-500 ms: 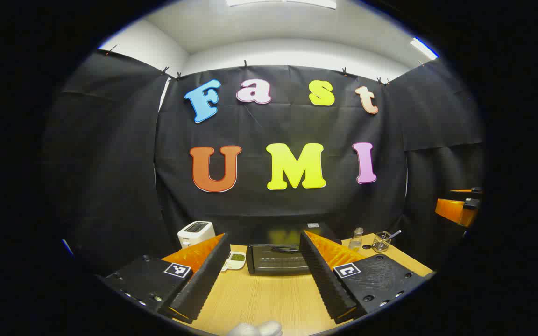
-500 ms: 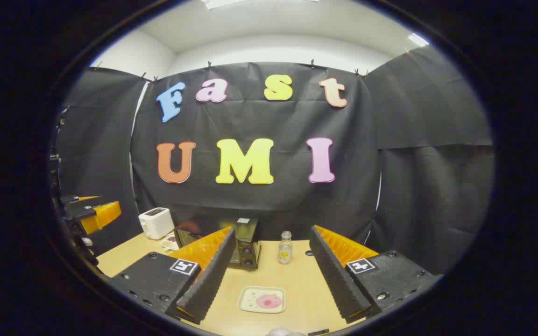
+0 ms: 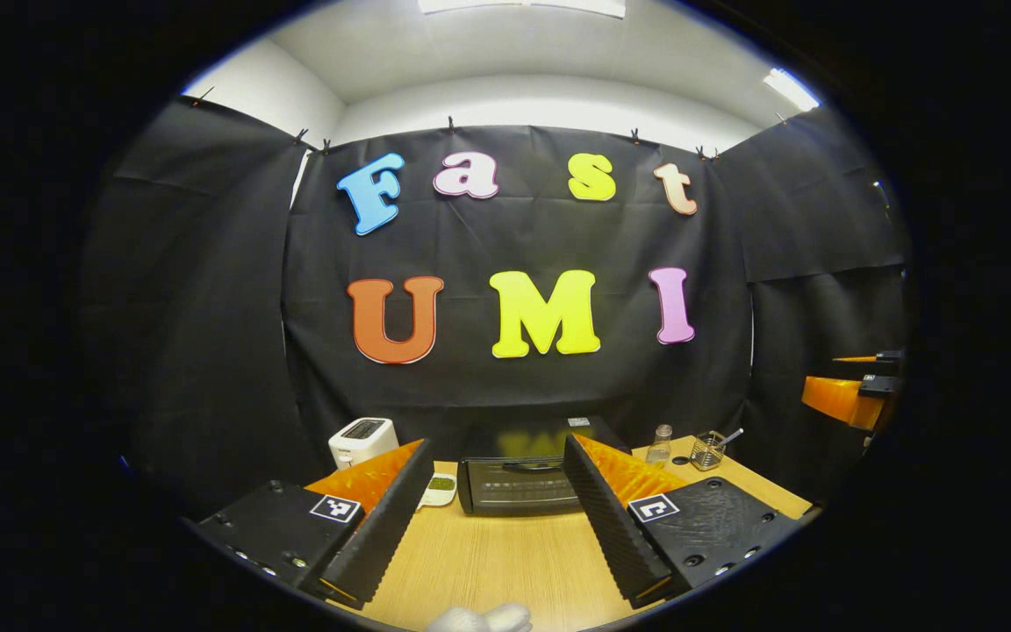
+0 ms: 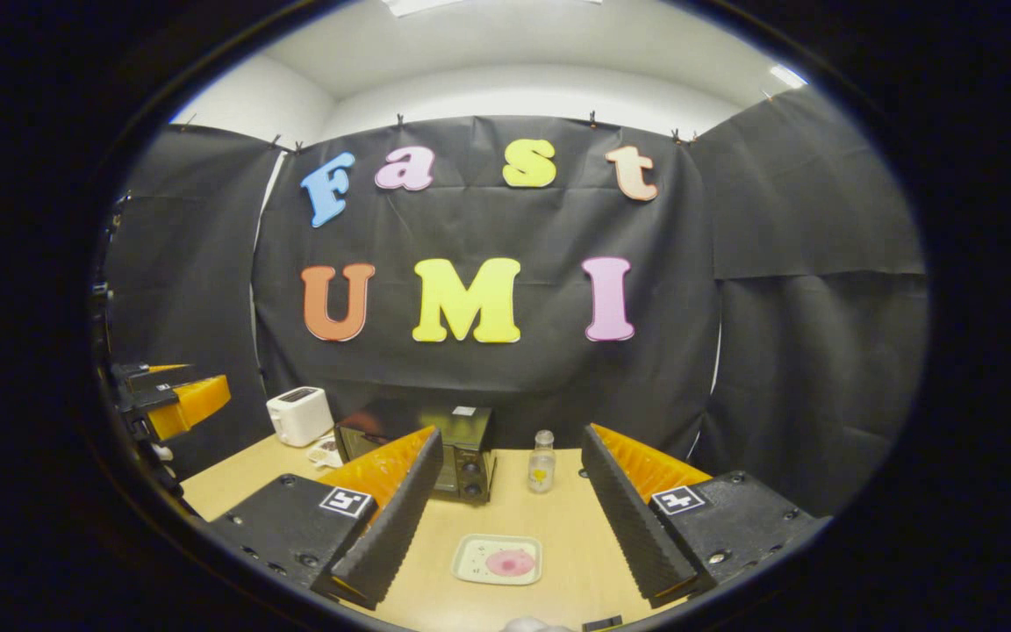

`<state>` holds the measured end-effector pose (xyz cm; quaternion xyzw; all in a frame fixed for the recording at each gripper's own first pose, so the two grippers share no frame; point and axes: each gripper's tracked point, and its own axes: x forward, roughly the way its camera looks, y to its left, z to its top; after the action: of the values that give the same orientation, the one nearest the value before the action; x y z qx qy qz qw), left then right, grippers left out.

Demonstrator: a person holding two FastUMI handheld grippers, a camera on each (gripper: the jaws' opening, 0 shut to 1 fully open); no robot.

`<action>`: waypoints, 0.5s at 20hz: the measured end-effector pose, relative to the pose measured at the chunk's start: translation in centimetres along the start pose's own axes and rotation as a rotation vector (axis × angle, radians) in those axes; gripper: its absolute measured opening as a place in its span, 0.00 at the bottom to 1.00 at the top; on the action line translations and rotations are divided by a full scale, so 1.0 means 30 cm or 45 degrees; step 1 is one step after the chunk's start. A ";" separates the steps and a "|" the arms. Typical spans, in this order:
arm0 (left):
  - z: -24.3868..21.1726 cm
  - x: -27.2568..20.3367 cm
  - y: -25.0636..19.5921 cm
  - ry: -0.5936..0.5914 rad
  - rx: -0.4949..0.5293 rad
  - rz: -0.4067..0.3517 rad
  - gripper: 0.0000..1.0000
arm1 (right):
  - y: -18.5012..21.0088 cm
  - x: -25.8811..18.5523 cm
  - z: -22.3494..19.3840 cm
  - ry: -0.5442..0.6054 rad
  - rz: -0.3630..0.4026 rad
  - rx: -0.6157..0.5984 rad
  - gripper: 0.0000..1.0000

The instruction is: Open the electric oven with the left hand, put the food in, and close the electric oven.

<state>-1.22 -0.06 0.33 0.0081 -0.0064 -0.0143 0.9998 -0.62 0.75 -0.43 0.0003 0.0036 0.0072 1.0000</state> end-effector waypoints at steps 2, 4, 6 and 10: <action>-0.002 0.005 0.004 0.002 0.019 0.000 0.95 | 0.001 0.002 -0.006 0.003 0.003 0.002 0.96; -0.007 0.025 -0.013 0.001 0.021 -0.005 0.95 | -0.001 0.009 -0.015 0.013 0.009 0.000 0.96; -0.013 0.060 -0.036 0.002 0.020 -0.016 0.95 | -0.017 0.021 -0.029 0.033 0.010 -0.006 0.96; -0.024 0.199 -0.117 -0.019 0.001 -0.051 0.95 | -0.067 0.055 -0.040 0.060 0.010 0.018 0.96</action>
<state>4.66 -3.72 -0.37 0.0083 -0.0136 -0.0342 0.9993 1.06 -1.24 -1.64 0.0073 0.0272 0.0113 0.9995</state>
